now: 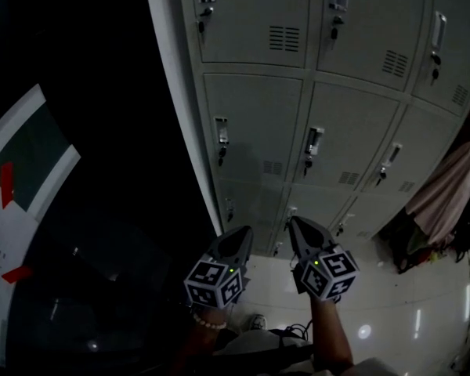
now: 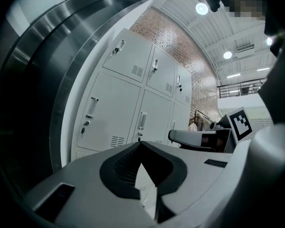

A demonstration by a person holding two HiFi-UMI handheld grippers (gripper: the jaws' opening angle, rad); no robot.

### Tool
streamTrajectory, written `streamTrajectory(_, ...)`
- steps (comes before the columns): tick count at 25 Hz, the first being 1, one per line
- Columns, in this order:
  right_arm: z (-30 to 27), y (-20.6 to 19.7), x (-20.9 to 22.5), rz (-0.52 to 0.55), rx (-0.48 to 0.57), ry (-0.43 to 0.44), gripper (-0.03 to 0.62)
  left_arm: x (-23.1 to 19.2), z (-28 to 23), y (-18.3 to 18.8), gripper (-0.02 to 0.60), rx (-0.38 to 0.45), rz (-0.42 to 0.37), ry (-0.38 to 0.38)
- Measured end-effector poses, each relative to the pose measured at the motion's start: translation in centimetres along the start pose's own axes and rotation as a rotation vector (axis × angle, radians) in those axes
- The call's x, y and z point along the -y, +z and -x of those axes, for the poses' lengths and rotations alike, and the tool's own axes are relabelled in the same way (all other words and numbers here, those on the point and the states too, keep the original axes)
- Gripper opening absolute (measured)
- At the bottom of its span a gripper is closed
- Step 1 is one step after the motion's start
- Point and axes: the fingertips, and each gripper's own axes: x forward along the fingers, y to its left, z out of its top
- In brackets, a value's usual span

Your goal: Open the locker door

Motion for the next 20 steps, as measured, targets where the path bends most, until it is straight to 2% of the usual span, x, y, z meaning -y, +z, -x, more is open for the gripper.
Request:
streamTrajectory(9, -3.4, -0.7, 2.6, -0.014, -0.03, 0.001, 0.009, -2.4, -3.5, 0.0, -0.003, -0.016, 0.018, 0.015)
streamTrajectory(20, -12.5, 0.7, 0.1, 0.021, -0.033, 0.094, 0.029, -8.9, -5.6, 2.6, -0.003, 0.001, 0.013, 0.062)
